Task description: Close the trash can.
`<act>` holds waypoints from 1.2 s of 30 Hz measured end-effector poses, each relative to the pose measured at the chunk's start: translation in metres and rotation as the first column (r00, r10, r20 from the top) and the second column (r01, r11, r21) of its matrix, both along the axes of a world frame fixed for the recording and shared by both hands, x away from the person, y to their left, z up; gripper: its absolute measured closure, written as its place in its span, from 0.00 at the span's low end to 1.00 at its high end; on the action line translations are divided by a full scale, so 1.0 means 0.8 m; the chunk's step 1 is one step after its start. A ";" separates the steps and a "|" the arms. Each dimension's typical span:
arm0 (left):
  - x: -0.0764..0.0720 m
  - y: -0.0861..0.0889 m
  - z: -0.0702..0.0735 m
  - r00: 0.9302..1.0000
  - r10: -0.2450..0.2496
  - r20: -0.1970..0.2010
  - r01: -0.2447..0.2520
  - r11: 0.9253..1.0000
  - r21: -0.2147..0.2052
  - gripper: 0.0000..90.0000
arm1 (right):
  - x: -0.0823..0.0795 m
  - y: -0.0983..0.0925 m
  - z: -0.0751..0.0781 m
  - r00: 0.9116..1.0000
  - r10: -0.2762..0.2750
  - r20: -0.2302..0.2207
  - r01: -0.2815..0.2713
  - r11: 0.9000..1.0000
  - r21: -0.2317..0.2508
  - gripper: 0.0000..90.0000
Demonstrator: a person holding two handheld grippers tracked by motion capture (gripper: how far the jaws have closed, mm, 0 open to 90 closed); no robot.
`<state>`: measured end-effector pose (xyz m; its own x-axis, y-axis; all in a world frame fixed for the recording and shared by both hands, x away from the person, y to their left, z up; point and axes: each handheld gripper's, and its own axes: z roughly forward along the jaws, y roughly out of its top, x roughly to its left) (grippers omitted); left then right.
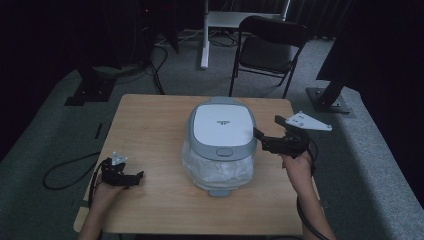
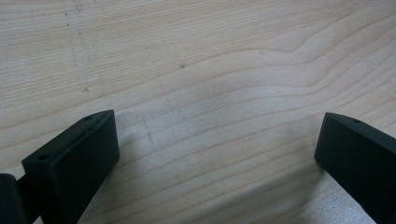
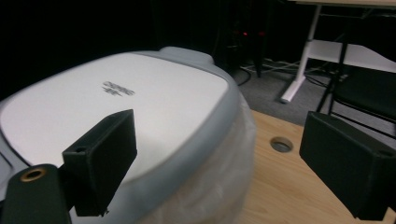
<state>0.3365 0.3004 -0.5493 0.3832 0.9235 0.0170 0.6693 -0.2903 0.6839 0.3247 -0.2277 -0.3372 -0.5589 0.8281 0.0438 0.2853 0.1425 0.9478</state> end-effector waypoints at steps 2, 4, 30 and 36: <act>0.000 0.000 0.000 1.000 0.000 0.000 0.000 1.000 0.000 0.01 | -0.002 -0.007 -0.003 1.000 -0.012 -0.001 0.012 1.000 0.006 0.12; 0.000 0.000 0.000 1.000 0.000 0.000 0.000 1.000 0.000 0.01 | -0.003 -0.013 -0.006 1.000 -0.022 -0.001 0.022 1.000 0.006 0.12; 0.000 0.000 0.000 1.000 -0.001 0.000 0.001 1.000 0.001 0.01 | -0.003 -0.056 -0.087 0.985 -0.155 -0.080 0.156 0.988 0.002 0.12; 0.000 0.000 0.000 1.000 -0.001 0.000 0.001 1.000 0.002 0.01 | -0.003 -0.060 -0.108 0.981 -0.169 -0.092 0.170 0.985 0.001 0.12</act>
<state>0.3366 0.3005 -0.5494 0.3840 0.9231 0.0188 0.6688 -0.2921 0.6837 0.3222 -0.2758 -0.4232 -0.4040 0.9097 0.0959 0.3896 0.0762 0.9178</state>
